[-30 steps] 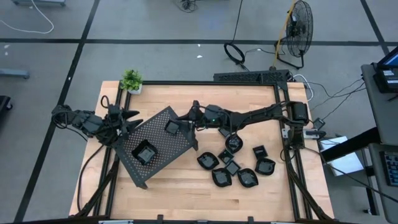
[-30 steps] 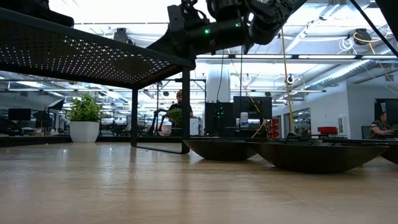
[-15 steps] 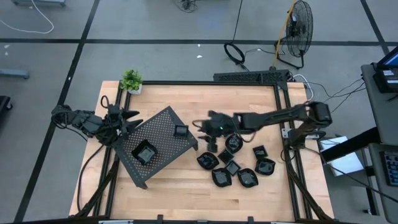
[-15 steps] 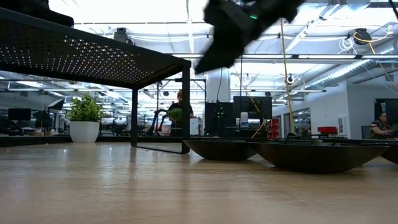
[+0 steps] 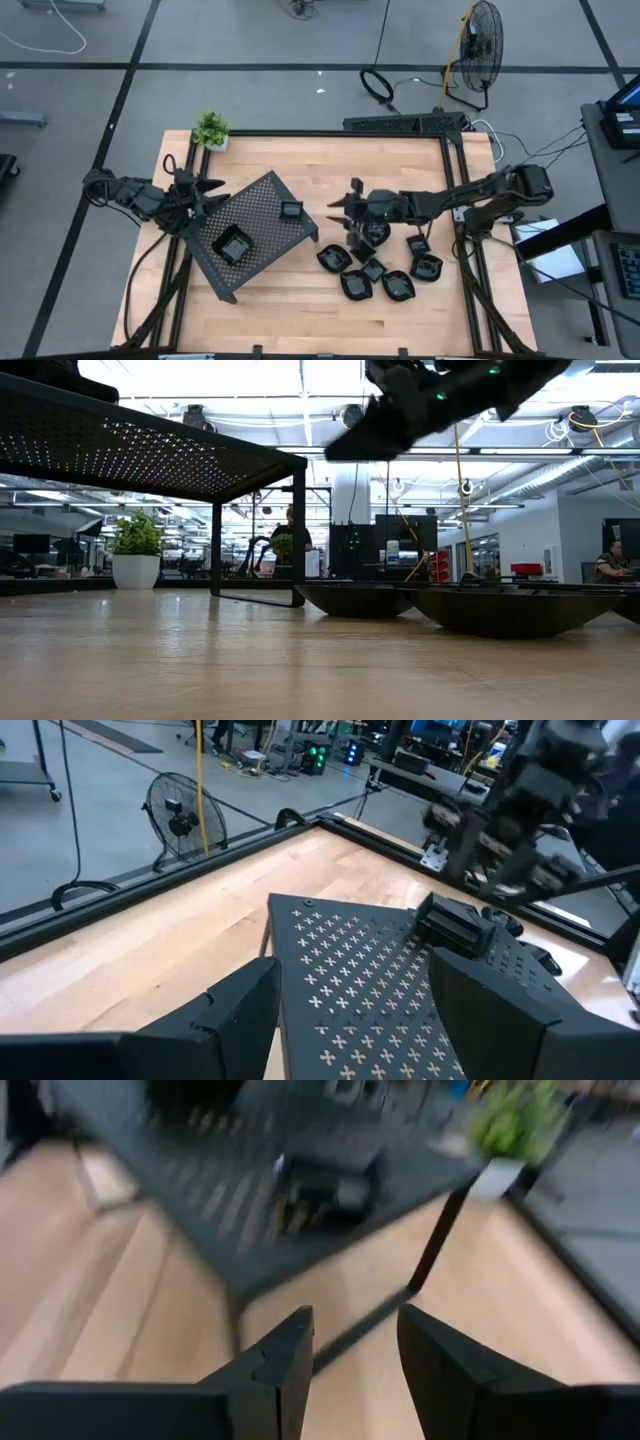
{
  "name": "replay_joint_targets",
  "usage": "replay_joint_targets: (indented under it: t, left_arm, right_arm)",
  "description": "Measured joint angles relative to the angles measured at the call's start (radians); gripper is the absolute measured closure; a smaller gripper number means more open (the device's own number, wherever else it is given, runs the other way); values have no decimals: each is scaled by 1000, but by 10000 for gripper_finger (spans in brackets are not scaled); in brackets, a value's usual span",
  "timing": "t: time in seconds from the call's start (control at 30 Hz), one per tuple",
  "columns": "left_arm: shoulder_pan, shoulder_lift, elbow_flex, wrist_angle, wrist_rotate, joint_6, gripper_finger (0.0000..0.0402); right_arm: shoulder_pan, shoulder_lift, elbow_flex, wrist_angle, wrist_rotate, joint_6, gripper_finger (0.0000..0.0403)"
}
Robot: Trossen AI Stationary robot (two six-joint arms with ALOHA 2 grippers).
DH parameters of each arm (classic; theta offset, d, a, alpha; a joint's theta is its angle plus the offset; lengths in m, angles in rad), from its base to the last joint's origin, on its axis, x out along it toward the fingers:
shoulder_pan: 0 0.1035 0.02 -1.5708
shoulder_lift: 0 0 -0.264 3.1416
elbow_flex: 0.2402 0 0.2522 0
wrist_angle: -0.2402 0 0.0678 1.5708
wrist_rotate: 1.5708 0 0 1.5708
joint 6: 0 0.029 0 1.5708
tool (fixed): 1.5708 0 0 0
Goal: Pick & Place Mini shaped plates
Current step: Put the square plate on the shelf
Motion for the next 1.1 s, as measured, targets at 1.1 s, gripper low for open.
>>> replay_joint_targets:
  t: [1.1]
  left_arm:
    - [0, 0, 0, -4, 27, 0, 146]
  right_arm:
    - [-83, 369, 341, 135, -176, -80, 401]
